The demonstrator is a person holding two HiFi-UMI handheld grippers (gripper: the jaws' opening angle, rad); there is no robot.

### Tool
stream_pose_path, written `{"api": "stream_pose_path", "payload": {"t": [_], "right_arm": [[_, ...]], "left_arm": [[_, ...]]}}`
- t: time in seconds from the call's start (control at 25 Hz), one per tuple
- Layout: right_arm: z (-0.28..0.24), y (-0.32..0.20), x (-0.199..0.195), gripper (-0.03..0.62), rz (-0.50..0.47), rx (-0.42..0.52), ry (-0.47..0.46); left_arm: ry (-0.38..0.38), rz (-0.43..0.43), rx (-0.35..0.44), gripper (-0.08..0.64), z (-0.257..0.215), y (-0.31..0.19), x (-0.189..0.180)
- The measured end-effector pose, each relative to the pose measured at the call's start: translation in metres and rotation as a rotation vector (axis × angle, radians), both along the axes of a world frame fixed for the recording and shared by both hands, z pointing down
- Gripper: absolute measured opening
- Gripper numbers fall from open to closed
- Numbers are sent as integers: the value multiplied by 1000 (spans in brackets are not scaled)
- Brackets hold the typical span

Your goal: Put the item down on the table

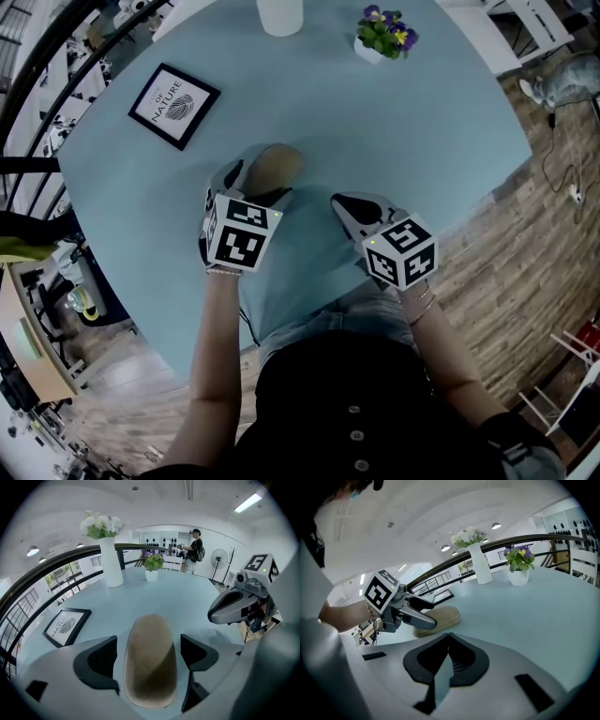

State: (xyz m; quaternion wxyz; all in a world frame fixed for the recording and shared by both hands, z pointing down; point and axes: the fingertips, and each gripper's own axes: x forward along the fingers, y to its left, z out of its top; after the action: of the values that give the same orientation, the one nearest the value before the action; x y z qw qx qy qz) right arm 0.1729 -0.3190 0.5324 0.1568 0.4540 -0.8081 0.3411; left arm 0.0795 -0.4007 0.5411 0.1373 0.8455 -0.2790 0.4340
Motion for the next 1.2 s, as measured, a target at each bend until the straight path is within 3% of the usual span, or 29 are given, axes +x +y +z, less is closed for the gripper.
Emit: {"api": "stream_pose_path", "payload": {"t": [0.32, 0.56, 0.88, 1.2], "right_arm": [[-29, -10, -4, 5, 8, 96, -5], [-52, -9, -10, 6, -12, 142, -3], [-79, -11, -20, 5, -46, 198, -13], [-106, -15, -28, 5, -86, 256, -25]], "left_arm": [[105, -108, 60, 419, -37, -2, -10], [157, -129, 111, 419, -67, 8, -16], [278, -119, 115, 410, -98, 30, -19], [340, -190, 224, 403, -130, 36, -34]]}}
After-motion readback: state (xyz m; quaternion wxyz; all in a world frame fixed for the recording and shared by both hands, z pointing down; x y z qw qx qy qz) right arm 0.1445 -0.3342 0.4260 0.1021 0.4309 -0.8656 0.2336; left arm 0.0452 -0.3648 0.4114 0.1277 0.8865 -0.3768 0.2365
